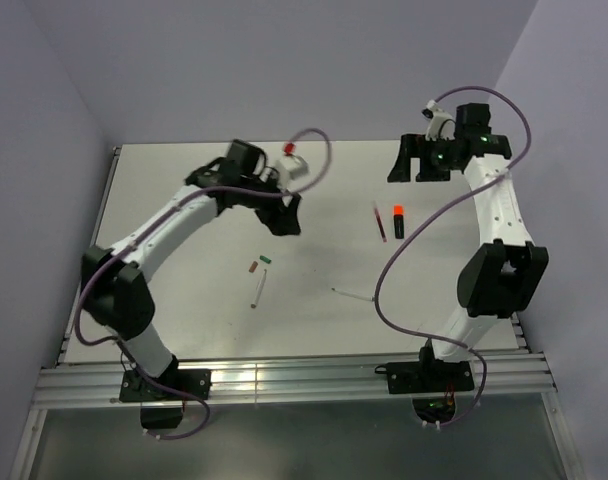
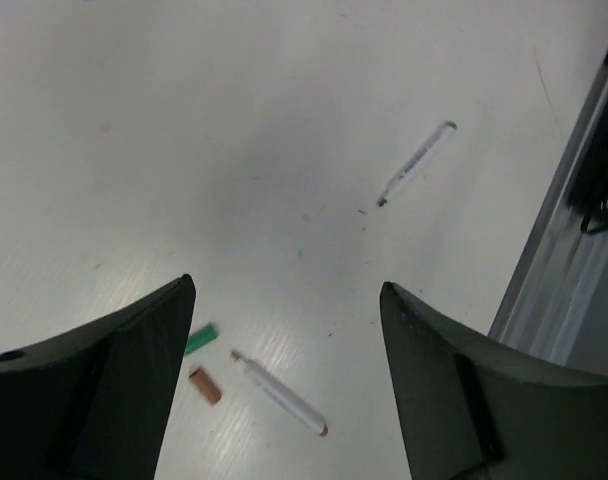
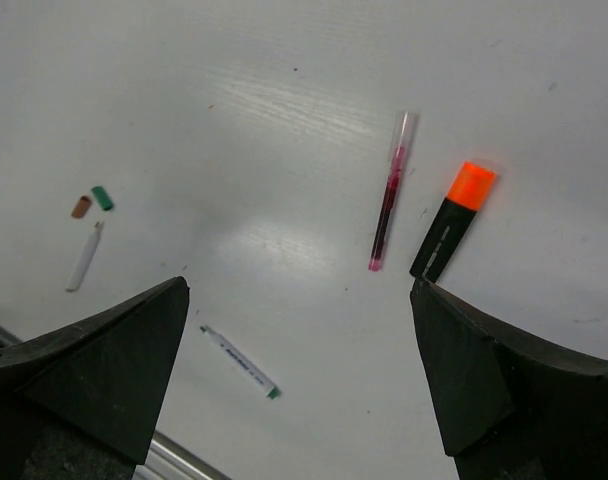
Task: Insert the pens into the pen caps
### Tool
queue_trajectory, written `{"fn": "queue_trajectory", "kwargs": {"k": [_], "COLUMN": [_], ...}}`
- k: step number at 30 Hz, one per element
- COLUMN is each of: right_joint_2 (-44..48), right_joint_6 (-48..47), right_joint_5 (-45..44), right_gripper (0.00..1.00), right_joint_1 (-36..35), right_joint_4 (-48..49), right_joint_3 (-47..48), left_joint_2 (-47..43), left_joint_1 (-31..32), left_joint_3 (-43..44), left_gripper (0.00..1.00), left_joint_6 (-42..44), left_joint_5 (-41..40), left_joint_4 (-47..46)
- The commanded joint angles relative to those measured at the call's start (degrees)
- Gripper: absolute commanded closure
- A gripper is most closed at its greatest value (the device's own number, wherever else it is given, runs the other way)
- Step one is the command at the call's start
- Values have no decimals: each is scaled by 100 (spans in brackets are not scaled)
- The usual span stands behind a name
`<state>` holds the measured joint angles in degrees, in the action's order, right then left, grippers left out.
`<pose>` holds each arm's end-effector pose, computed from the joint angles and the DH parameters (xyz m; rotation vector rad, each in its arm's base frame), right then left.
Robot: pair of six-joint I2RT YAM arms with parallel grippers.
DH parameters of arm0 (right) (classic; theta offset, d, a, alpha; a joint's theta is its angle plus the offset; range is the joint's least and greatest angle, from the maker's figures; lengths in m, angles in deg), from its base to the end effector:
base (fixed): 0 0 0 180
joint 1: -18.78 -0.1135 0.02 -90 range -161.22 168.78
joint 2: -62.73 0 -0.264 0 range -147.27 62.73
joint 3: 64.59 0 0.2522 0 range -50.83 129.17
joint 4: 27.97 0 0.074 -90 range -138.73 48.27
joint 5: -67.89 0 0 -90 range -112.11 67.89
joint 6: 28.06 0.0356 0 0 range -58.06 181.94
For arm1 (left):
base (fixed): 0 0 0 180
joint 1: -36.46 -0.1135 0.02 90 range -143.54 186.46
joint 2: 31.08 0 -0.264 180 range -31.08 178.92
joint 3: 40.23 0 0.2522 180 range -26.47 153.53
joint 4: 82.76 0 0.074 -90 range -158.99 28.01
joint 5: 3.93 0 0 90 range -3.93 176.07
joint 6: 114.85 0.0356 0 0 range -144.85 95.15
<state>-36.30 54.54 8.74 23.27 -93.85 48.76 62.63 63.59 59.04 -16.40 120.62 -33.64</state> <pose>0.3711 -0.0108 0.3547 -0.2878 2.3608 0.5642 0.3138 -0.1835 0.3302 0.9942 2.0948 -0.8653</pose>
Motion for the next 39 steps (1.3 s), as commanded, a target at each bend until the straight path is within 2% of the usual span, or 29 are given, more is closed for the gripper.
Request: {"fn": "queue_trajectory", "kwargs": {"k": [1, 3, 5, 9, 12, 17, 34, 37, 39], "right_joint_2": [523, 690, 980, 1429, 1596, 1790, 2300, 2300, 2256], "right_joint_6": [-279, -524, -709, -912, -921, -851, -1290, -1325, -1308], "right_joint_5": [1079, 1458, 1590, 1565, 1556, 1678, 1327, 1318, 1371], "right_gripper": [0, 0, 0, 0, 0, 0, 0, 0, 0], "right_joint_1": [542, 763, 982, 1045, 1054, 1071, 1089, 1089, 1089], "right_joint_4": [-316, -571, -720, -844, -967, -1116, -1520, -1573, -1582], "right_joint_3": [-299, -396, -545, -774, -740, -617, -616, -572, -572], "left_joint_2": [708, 1365, 1763, 2711, 3134, 3267, 3724, 3777, 3760], "left_joint_1": [1020, 1495, 1872, 2392, 2647, 2893, 3254, 3359, 3430], "left_joint_3": [816, 1359, 1686, 2415, 2619, 2347, 2092, 2057, 1943], "left_gripper": [23, 31, 34, 41, 44, 45, 55, 64, 76], "left_joint_6": [1632, 2063, 2370, 2749, 2794, 2794, 2970, 3110, 3198], "left_joint_5": [-422, -597, -746, -932, -1133, -1512, -1907, -1969, -1943], "left_joint_4": [1157, 1464, 1720, 2010, 2011, 1536, 1053, 1096, 1149]}}
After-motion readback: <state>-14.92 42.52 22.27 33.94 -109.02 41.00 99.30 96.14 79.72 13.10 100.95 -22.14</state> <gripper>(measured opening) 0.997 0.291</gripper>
